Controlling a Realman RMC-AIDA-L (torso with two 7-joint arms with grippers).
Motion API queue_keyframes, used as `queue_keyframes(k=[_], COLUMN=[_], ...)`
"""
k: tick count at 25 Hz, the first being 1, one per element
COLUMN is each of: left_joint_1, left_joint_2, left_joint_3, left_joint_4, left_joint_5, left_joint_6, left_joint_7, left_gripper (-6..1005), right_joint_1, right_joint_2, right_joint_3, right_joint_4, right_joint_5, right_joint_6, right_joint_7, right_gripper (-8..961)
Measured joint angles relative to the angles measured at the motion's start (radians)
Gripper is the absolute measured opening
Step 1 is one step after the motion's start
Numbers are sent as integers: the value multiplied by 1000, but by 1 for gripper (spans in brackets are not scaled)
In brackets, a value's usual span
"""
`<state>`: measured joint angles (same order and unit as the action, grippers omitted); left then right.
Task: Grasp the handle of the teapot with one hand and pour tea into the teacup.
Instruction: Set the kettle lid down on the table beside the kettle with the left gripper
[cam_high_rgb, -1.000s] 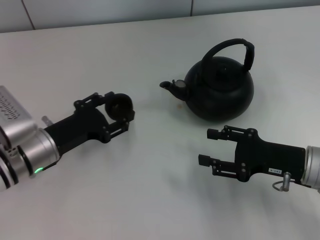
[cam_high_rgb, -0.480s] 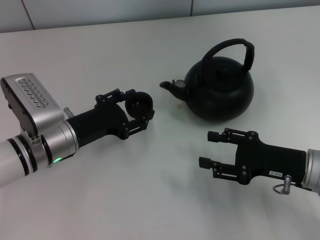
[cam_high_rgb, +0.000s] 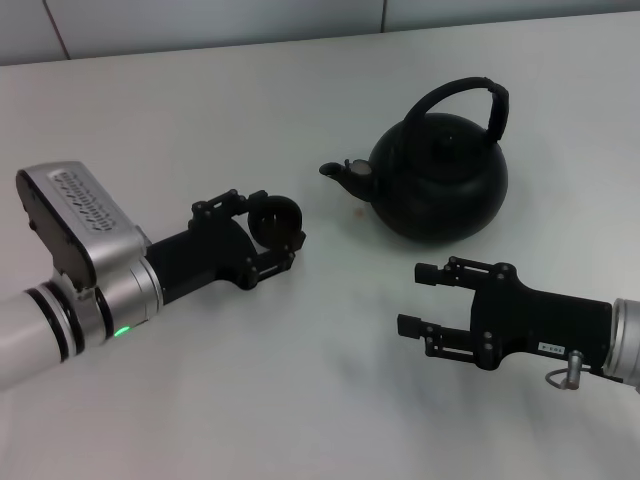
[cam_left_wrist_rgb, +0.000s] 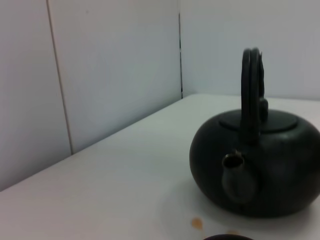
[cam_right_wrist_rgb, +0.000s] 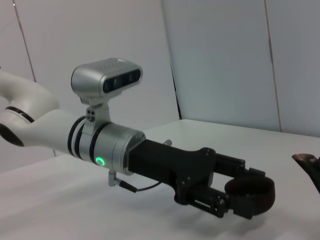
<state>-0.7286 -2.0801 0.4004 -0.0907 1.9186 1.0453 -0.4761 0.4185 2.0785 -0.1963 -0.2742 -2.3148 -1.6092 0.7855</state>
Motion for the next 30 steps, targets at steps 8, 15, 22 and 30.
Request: queue_keyframes(k=[8,15,22,30], left_joint_1=[4,6,9,15], left_joint_2=[0,0,0,0], left_joint_3=[-25,-33,-55,-55], left_joint_4=[-29,-54,-63,-65], left_joint_5=[-1,-1,5,2], left_joint_6=[-46,-71,-73,-73], left_joint_7=[21,44,45,68], left_gripper=[688,688,688,693], right_joint_1=[0,0,0,0], right_joint_2=[0,0,0,0], right_joint_3=[0,0,0,0], right_joint_4=[1,1,1,1], right_joint_5=[0,0,0,0], right_joint_6=[0,0,0,0], right_joint_7=[0,0,0,0], right_gripper=[693,693,693,693])
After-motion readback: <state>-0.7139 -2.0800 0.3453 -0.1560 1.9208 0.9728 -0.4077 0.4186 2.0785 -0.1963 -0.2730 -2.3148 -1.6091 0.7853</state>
